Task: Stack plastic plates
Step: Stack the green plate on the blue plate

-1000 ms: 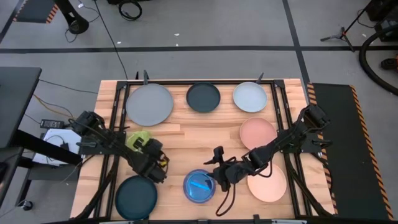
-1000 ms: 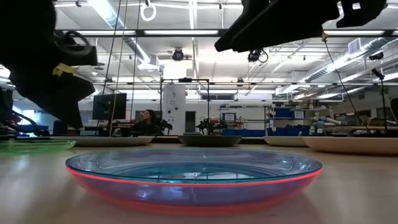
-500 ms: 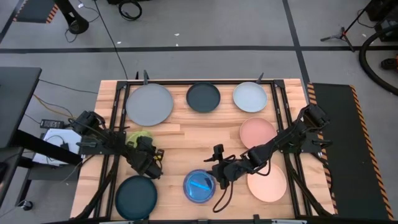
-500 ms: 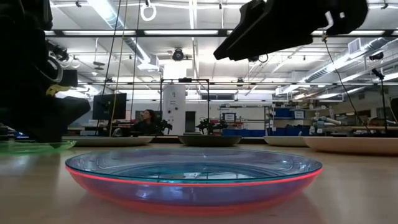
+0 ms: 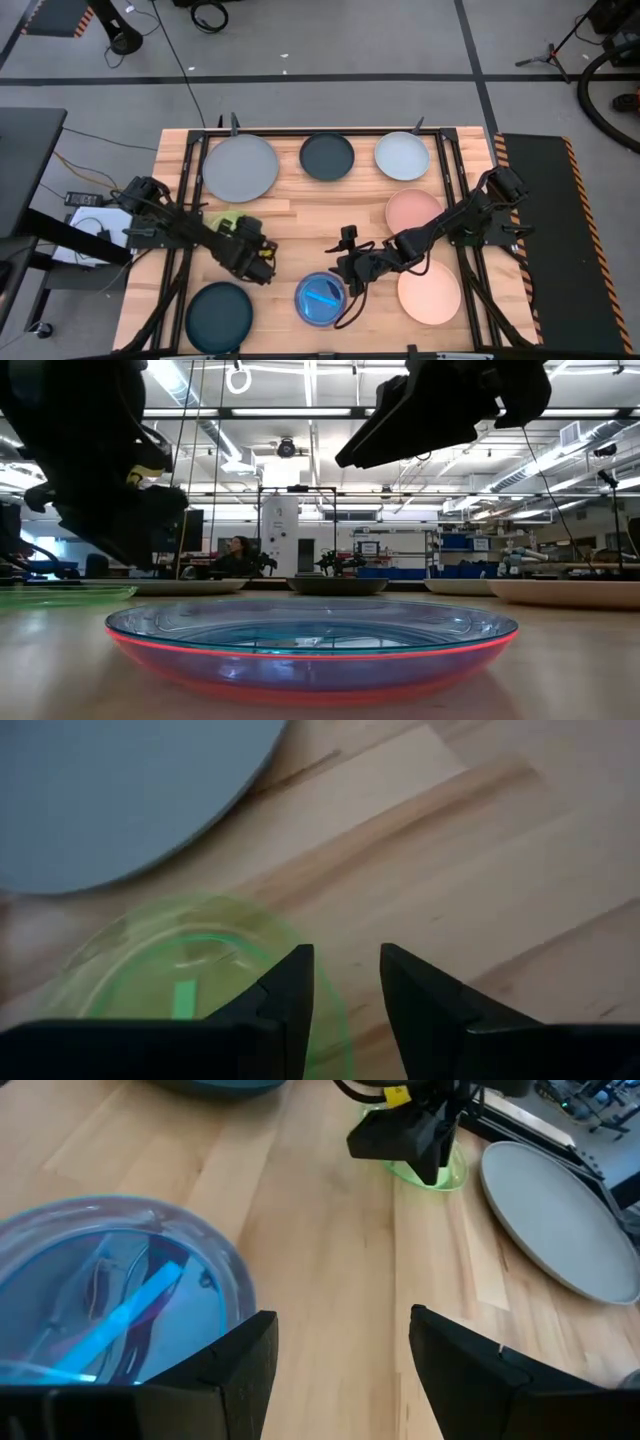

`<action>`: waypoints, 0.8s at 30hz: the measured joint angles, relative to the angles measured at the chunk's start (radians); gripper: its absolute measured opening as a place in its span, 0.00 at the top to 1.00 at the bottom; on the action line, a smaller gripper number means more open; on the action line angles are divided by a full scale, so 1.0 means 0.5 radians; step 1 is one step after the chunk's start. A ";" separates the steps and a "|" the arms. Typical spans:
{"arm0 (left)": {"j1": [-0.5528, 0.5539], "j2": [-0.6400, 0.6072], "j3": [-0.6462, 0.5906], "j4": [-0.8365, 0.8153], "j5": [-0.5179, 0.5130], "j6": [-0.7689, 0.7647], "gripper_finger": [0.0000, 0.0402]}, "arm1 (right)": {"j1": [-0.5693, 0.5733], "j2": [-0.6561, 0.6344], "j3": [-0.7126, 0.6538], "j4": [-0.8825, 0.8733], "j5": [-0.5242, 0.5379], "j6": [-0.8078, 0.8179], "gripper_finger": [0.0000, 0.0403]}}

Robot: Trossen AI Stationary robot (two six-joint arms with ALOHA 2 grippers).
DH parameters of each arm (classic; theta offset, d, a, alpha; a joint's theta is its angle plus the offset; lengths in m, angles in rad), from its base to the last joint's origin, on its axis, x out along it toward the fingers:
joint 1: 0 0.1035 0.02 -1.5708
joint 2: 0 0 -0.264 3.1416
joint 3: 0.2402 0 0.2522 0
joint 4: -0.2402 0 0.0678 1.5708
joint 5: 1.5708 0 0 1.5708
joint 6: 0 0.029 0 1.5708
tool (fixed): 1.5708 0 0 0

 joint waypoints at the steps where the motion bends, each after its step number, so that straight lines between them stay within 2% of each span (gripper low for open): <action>1: 0.009 0.000 -0.004 0.027 0.003 -0.011 0.69 | -0.001 0.000 0.000 0.000 -0.013 0.013 0.42; 8: 0.043 0.000 -0.224 0.366 0.007 -0.097 0.69 | -0.009 0.000 -0.001 -0.021 -0.028 0.127 0.42; 14: 0.041 -0.001 -0.399 0.449 -0.029 -0.205 0.69 | -0.009 0.000 -0.001 -0.023 -0.028 0.126 0.42; 24: 0.010 -0.003 -0.414 0.475 -0.029 -0.156 0.69 | -0.020 -0.001 -0.001 -0.024 -0.029 0.124 0.42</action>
